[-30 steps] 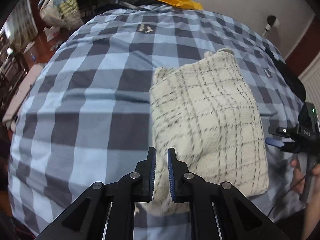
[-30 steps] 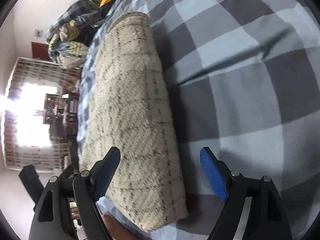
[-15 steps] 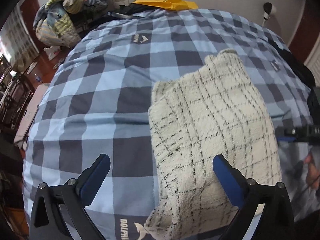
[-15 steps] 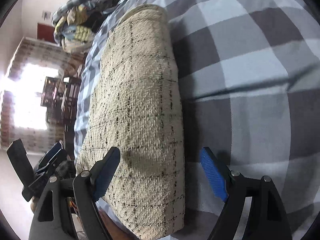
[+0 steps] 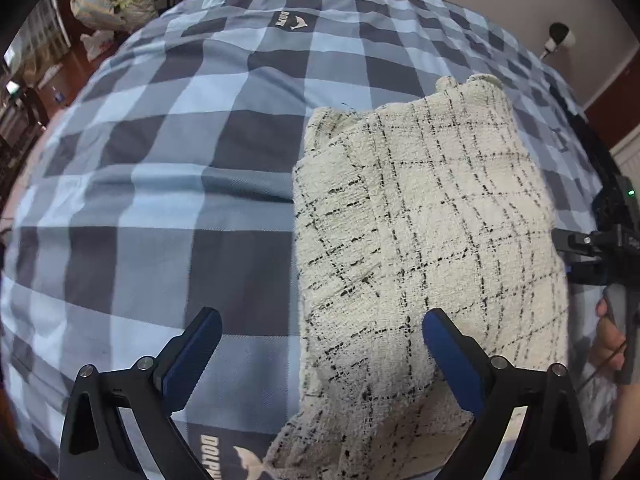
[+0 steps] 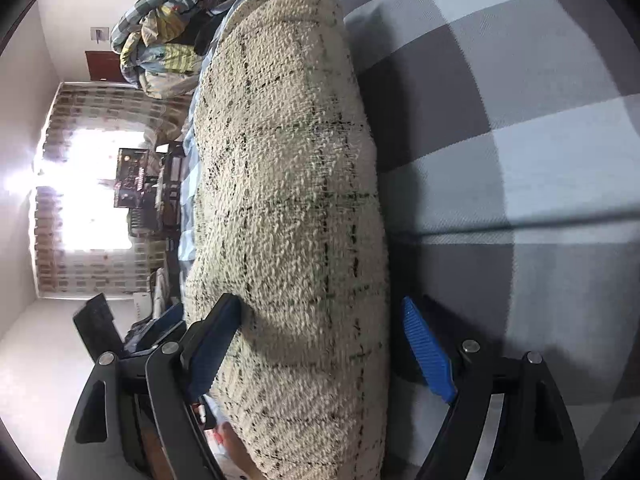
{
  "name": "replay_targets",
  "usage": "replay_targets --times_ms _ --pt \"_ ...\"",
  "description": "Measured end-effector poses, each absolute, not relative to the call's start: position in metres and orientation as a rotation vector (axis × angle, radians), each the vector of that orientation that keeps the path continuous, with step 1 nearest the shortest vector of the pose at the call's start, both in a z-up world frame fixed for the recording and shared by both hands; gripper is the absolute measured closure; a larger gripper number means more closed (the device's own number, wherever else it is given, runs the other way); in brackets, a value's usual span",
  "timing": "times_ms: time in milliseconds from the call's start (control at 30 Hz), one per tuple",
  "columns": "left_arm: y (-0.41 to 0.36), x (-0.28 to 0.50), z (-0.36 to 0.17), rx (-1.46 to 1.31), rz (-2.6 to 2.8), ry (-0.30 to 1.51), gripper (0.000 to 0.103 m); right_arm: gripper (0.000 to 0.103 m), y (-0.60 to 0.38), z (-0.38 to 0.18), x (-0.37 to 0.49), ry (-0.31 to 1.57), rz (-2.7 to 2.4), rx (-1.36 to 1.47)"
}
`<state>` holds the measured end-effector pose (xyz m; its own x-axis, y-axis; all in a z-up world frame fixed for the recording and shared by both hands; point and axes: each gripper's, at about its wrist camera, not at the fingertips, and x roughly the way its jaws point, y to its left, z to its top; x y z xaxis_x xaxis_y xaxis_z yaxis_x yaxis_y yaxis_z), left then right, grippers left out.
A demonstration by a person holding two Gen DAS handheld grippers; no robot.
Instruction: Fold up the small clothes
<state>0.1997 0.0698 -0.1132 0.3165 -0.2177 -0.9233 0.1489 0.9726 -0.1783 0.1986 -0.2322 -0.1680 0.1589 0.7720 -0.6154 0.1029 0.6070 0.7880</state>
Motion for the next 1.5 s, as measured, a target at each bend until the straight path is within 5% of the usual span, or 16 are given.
replay_targets --times_ms 800,833,867,933,1067,1233,1500 --pt "0.086 0.217 -0.184 -0.570 -0.507 1.381 0.000 0.001 -0.209 -0.173 0.199 1.324 0.607 0.835" --pt "0.084 0.216 -0.183 -0.569 -0.512 1.373 0.005 0.002 -0.210 -0.173 0.198 1.318 0.604 0.833" --pt "0.083 0.216 -0.181 -0.570 -0.532 1.363 0.025 0.002 -0.210 -0.173 0.197 1.316 0.601 0.829" --pt "0.080 0.215 -0.180 -0.661 -0.603 1.367 0.051 0.015 -0.211 -0.170 0.194 1.310 0.592 0.810" --pt "0.076 0.211 -0.173 -0.650 -0.594 1.354 0.065 0.039 -0.215 -0.165 0.189 1.280 0.570 0.750" --pt "0.063 0.200 -0.140 -0.568 -0.558 1.279 0.071 0.060 -0.209 -0.134 0.179 1.202 0.542 0.664" --pt "0.022 0.169 -0.070 -0.456 -0.662 1.129 0.071 0.062 -0.246 -0.083 0.159 1.095 0.528 0.676"
